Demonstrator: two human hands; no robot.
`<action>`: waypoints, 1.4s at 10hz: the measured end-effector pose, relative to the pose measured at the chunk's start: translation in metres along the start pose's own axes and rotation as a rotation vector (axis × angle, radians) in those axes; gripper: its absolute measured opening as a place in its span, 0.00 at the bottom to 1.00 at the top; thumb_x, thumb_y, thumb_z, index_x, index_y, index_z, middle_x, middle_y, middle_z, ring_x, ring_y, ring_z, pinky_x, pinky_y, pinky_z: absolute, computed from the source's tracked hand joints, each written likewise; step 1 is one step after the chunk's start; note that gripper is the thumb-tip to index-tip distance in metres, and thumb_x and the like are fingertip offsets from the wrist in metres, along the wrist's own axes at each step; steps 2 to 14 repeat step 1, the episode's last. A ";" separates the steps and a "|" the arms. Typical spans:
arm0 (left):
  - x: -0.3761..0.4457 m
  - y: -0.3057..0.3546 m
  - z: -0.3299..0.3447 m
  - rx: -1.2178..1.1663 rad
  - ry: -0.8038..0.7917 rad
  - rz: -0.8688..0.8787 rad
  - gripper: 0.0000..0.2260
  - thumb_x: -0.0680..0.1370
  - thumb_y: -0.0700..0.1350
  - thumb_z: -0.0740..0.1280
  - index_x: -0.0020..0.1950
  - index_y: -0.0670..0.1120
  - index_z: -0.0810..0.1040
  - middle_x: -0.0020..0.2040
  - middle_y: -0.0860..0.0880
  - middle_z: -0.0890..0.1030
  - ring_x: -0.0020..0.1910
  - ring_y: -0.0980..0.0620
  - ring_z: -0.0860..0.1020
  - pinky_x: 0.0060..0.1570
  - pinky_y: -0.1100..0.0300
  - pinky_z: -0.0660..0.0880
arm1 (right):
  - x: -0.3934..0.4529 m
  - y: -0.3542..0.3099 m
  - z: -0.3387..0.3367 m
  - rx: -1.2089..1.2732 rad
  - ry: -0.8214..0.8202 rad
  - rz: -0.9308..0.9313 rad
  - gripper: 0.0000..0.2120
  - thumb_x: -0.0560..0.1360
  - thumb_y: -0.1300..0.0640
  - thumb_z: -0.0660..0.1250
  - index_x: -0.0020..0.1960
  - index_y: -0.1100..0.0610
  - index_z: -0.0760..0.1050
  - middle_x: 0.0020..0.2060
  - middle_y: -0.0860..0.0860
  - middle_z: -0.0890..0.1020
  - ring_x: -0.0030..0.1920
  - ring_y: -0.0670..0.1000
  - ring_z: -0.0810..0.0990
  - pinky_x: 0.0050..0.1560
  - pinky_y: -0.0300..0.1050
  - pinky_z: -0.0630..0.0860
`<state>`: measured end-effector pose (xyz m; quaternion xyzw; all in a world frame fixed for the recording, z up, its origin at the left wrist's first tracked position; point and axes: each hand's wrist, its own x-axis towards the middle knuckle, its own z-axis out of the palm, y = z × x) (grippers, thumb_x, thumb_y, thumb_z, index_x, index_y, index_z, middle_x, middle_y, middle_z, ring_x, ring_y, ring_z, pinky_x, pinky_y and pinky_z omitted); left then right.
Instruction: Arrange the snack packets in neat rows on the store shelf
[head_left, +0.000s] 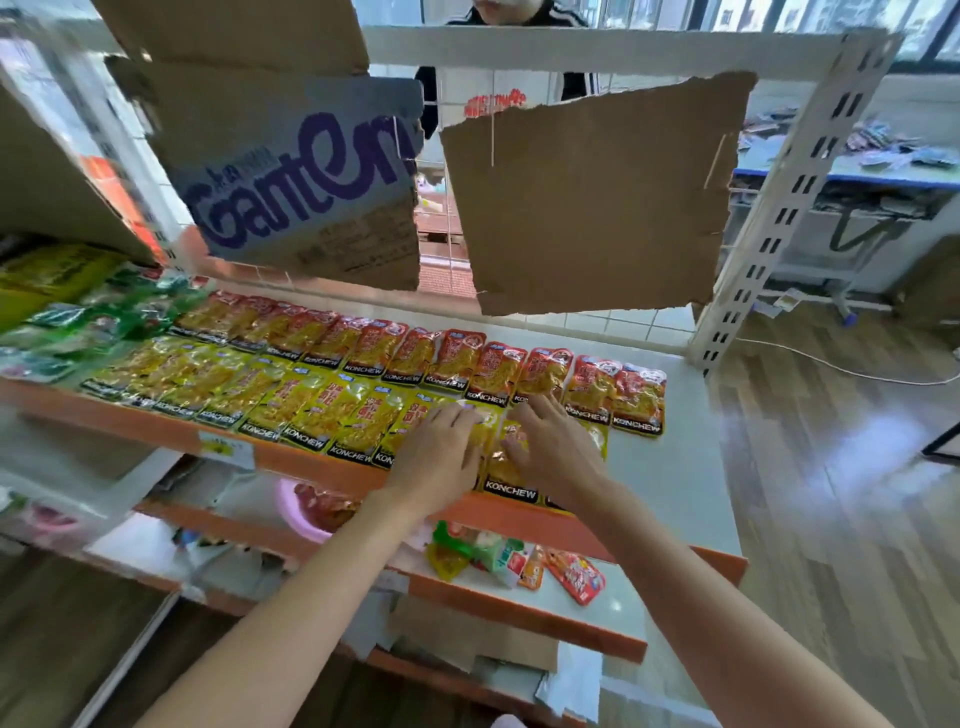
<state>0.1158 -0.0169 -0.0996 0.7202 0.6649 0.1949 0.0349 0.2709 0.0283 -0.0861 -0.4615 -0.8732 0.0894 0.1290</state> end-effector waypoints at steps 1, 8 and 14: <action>-0.007 -0.013 -0.016 0.098 -0.044 0.004 0.15 0.78 0.46 0.61 0.64 0.45 0.72 0.63 0.48 0.74 0.64 0.48 0.69 0.60 0.57 0.67 | 0.004 -0.018 0.003 -0.018 0.005 -0.061 0.16 0.79 0.51 0.59 0.64 0.56 0.69 0.59 0.52 0.73 0.59 0.53 0.74 0.44 0.44 0.71; -0.007 -0.013 -0.016 0.098 -0.044 0.004 0.15 0.78 0.46 0.61 0.64 0.45 0.72 0.63 0.48 0.74 0.64 0.48 0.69 0.60 0.57 0.67 | 0.004 -0.018 0.003 -0.018 0.005 -0.061 0.16 0.79 0.51 0.59 0.64 0.56 0.69 0.59 0.52 0.73 0.59 0.53 0.74 0.44 0.44 0.71; -0.007 -0.013 -0.016 0.098 -0.044 0.004 0.15 0.78 0.46 0.61 0.64 0.45 0.72 0.63 0.48 0.74 0.64 0.48 0.69 0.60 0.57 0.67 | 0.004 -0.018 0.003 -0.018 0.005 -0.061 0.16 0.79 0.51 0.59 0.64 0.56 0.69 0.59 0.52 0.73 0.59 0.53 0.74 0.44 0.44 0.71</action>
